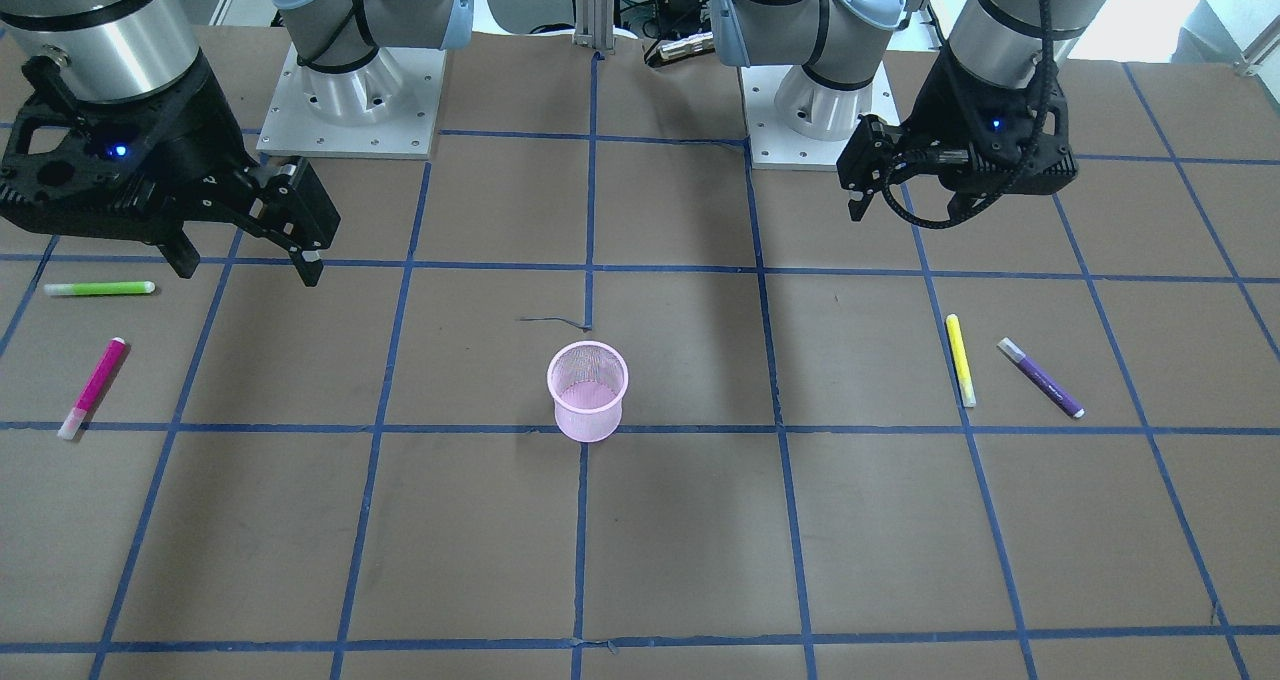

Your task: Insert purple and pink pens into pink cup

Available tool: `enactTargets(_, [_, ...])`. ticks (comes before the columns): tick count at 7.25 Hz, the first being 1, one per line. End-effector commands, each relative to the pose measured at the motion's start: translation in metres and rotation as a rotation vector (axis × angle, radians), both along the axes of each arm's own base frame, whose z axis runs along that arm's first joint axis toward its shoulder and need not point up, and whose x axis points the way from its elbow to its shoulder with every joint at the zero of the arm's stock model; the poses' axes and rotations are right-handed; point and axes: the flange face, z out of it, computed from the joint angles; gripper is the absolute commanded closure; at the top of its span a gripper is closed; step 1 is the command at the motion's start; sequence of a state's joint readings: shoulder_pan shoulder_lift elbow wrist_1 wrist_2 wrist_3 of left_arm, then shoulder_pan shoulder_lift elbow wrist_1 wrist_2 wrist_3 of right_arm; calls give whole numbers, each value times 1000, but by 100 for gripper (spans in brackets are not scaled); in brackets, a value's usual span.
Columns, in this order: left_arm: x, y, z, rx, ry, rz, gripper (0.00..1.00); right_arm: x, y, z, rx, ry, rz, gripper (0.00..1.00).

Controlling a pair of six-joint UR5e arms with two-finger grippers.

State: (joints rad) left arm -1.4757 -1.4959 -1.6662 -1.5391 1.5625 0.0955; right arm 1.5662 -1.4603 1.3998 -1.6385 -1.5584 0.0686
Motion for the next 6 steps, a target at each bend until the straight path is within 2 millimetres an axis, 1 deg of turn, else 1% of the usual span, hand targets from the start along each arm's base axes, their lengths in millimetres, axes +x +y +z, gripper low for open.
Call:
enactTargets(1, [-9,-2,0,-9,104,2,0,0,0,0,-1,2,-1,0])
enactTargets(3, [-8,-1,-1,-1,92,1,0,0,0,-1,2,3,1,0])
enactTargets(4, [-5,0,1,-2,55,1,0,-1,0,0,-1,8,2,0])
enactTargets(5, [-2,1,3,-5,30,2,0,-1,-1,-4,7,7,2,0])
enactTargets(6, [-2,3,5,-8,28,2,0,-7,-9,-17,41,11,-8,0])
